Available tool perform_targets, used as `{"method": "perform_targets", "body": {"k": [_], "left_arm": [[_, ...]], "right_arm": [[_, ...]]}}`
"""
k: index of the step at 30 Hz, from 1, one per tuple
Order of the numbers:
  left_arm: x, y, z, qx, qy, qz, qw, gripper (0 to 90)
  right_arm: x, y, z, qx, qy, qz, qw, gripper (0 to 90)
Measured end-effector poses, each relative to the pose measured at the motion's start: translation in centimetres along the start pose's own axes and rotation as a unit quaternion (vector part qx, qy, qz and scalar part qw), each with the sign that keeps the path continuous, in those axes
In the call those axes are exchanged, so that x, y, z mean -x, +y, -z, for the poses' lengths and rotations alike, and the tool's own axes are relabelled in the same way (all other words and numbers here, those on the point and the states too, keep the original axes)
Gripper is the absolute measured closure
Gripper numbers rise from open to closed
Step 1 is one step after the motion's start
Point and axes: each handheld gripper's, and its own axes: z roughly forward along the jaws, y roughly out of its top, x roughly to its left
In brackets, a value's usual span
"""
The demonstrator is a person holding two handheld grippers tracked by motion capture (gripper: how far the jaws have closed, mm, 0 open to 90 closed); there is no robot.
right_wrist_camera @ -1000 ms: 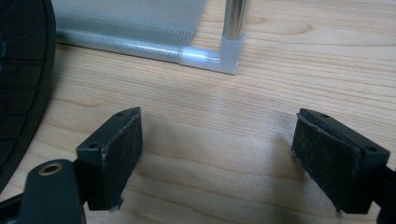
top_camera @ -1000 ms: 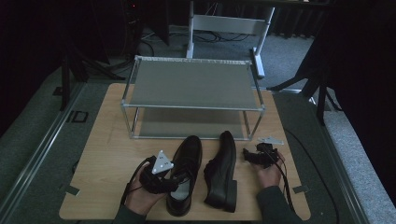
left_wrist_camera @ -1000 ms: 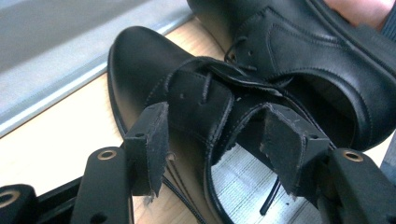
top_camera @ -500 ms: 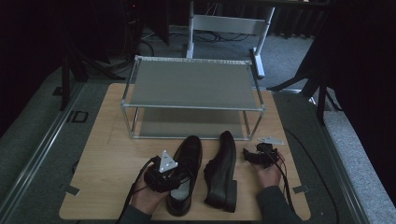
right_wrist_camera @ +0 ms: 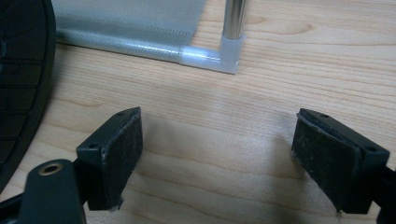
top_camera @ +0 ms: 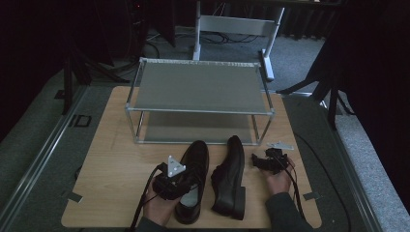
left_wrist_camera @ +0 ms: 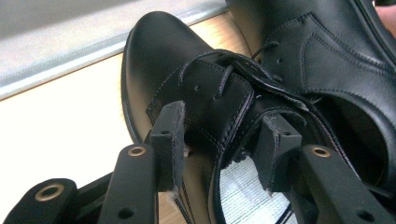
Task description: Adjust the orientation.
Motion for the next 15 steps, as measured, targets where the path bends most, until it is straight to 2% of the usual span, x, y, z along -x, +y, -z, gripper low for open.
{"method": "perform_targets", "body": {"k": [7, 10, 15], "left_arm": [[1.06, 0.53, -0.65, 0.004, -0.004, 0.018, 0.9998, 58.5], [1.01, 0.49, -0.67, 0.005, -0.009, 0.013, 0.9999, 57.5], [0.15, 0.18, -0.31, 0.010, -0.045, 0.009, 0.9989, 50.0]], "right_arm": [[0.00, 0.00, 0.00, 0.000, 0.000, 0.000, 1.0000, 16.1], [0.00, 0.00, 0.00, 0.000, 0.000, 0.000, 1.0000, 16.1], [0.00, -0.02, 0.01, 0.000, 0.000, 0.001, 1.0000, 16.1]]}}
